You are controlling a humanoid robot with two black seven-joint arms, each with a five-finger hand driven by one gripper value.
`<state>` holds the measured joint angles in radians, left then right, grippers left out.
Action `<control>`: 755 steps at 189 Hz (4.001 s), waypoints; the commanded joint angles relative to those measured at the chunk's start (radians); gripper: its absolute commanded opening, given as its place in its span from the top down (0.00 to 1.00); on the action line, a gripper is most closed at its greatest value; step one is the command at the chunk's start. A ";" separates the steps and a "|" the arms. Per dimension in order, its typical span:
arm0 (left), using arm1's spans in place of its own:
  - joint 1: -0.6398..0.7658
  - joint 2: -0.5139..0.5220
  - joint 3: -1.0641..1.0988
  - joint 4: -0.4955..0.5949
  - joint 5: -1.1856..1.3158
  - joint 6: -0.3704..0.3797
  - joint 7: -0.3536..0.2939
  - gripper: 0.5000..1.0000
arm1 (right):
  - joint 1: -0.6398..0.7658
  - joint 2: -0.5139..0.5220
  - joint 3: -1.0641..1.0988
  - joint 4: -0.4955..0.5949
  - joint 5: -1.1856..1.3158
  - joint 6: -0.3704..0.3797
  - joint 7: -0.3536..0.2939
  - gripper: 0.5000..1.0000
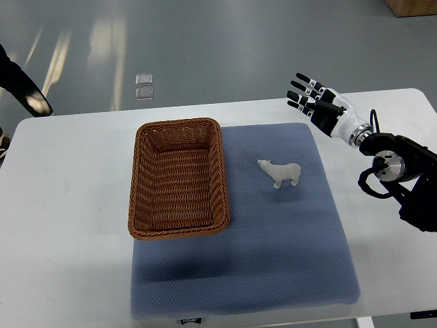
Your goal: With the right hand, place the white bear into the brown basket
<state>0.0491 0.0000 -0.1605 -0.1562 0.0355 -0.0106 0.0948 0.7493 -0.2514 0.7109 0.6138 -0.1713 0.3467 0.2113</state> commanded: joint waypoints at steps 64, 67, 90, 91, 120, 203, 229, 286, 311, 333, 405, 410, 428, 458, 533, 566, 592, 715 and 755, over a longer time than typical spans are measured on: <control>-0.008 0.000 0.001 0.000 0.006 0.001 -0.001 0.00 | -0.007 0.001 -0.002 0.004 -0.008 0.000 0.002 0.14; -0.008 0.000 0.003 0.000 0.006 0.001 -0.001 0.00 | -0.007 0.001 -0.002 0.004 -0.008 0.000 0.000 0.14; -0.008 0.000 0.001 0.000 0.006 0.001 -0.001 0.00 | -0.001 0.000 -0.002 0.007 -0.017 0.003 0.000 0.14; -0.008 0.000 0.001 0.000 0.006 0.001 -0.001 0.00 | -0.001 0.000 -0.002 0.007 -0.019 0.003 0.000 0.14; -0.008 0.000 0.003 0.000 0.006 0.001 -0.001 0.00 | 0.007 -0.003 -0.002 0.015 -0.059 0.005 0.002 0.14; -0.008 0.000 0.003 0.000 0.006 0.001 -0.001 0.00 | 0.010 -0.069 -0.004 0.149 -0.599 0.104 0.010 0.14; -0.008 0.000 0.002 0.000 0.006 0.001 -0.001 0.00 | 0.028 -0.120 -0.005 0.208 -0.757 0.166 0.013 0.14; -0.008 0.000 0.003 0.000 0.006 0.001 -0.001 0.00 | 0.027 -0.184 -0.079 0.362 -1.134 0.150 0.040 0.14; -0.008 0.000 0.003 0.000 0.006 0.001 -0.001 0.00 | 0.030 -0.184 -0.113 0.388 -1.271 0.115 0.057 0.14; -0.008 0.000 0.003 0.000 0.006 0.001 -0.001 0.00 | 0.035 -0.184 -0.148 0.391 -1.360 0.078 0.074 0.14; -0.008 0.000 0.003 0.000 0.006 0.001 -0.001 0.00 | 0.067 -0.183 -0.249 0.371 -1.392 -0.032 0.077 0.17; -0.008 0.000 0.003 0.000 0.006 0.001 -0.001 0.00 | 0.068 -0.183 -0.249 0.369 -1.393 -0.032 0.077 0.17; -0.008 0.000 0.003 0.000 0.006 0.001 -0.001 0.00 | 0.074 -0.183 -0.249 0.357 -1.393 -0.034 0.077 0.17; -0.008 0.000 0.003 0.000 0.006 0.001 -0.001 0.00 | 0.085 -0.184 -0.251 0.331 -1.392 -0.034 0.077 0.19; -0.008 0.000 0.003 0.000 0.006 0.001 -0.001 0.00 | 0.085 -0.183 -0.257 0.316 -1.399 -0.034 0.082 0.39; -0.008 0.000 0.003 0.000 0.006 0.001 -0.001 0.00 | 0.090 -0.183 -0.274 0.316 -1.399 -0.034 0.108 0.61; -0.008 0.000 0.003 0.000 0.006 0.001 -0.001 0.00 | 0.090 -0.184 -0.272 0.317 -1.399 -0.034 0.128 0.80; -0.008 0.000 0.003 0.000 0.006 0.001 -0.001 0.00 | 0.197 -0.181 -0.263 0.325 -1.380 -0.028 0.209 1.00; -0.008 0.000 0.003 0.000 0.006 0.001 -0.001 0.00 | 0.294 -0.092 -0.257 0.327 -1.367 -0.031 0.209 1.00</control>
<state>0.0416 0.0000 -0.1580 -0.1565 0.0413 -0.0090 0.0934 1.0008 -0.4024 0.4529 0.9399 -1.5434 0.3173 0.4203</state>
